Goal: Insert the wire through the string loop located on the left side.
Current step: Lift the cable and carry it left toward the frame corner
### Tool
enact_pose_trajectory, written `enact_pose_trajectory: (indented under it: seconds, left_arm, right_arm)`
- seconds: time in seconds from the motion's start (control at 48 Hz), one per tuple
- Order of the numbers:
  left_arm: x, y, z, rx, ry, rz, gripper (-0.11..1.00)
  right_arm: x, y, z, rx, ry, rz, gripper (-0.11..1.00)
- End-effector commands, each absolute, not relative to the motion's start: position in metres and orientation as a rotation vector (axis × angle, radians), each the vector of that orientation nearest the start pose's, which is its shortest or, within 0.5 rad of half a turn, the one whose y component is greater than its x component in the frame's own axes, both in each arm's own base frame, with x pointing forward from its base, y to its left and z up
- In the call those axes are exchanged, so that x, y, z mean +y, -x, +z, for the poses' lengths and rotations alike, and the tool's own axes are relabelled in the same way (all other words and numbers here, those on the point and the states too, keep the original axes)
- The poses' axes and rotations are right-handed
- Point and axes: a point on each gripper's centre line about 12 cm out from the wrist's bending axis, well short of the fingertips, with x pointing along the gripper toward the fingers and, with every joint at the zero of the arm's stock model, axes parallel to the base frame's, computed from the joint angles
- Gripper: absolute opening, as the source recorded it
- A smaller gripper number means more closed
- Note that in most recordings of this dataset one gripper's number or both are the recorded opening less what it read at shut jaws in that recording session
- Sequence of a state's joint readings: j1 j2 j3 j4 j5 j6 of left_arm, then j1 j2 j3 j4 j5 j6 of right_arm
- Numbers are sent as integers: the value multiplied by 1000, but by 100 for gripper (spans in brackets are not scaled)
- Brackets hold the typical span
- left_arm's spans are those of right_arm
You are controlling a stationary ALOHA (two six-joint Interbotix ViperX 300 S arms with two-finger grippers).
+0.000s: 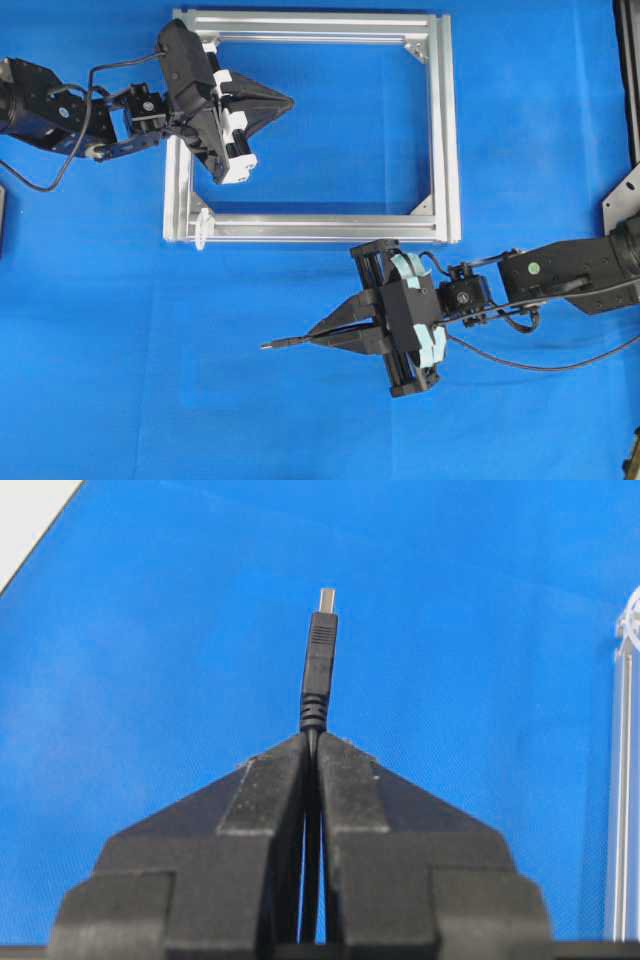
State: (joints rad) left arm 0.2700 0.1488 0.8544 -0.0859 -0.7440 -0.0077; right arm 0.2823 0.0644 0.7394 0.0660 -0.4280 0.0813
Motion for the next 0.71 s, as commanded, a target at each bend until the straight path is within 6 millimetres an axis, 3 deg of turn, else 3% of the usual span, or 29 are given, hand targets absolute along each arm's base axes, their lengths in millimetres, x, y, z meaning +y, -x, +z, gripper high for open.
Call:
enact_pose_trajectory:
  seconds: [0.0,0.312,0.687]
  left_arm:
    - [107,-365,148,202,92,331,0]
    - [107,-365,148,202,92,331,0]
    - [107,-365,148,202,90,331,0]
  right_arm:
    - [109,-384,178,347,-84,231,0]
    - [100,-384,176,354,-87,209,0]
    - [41,-387,171,363,-74,68,0]
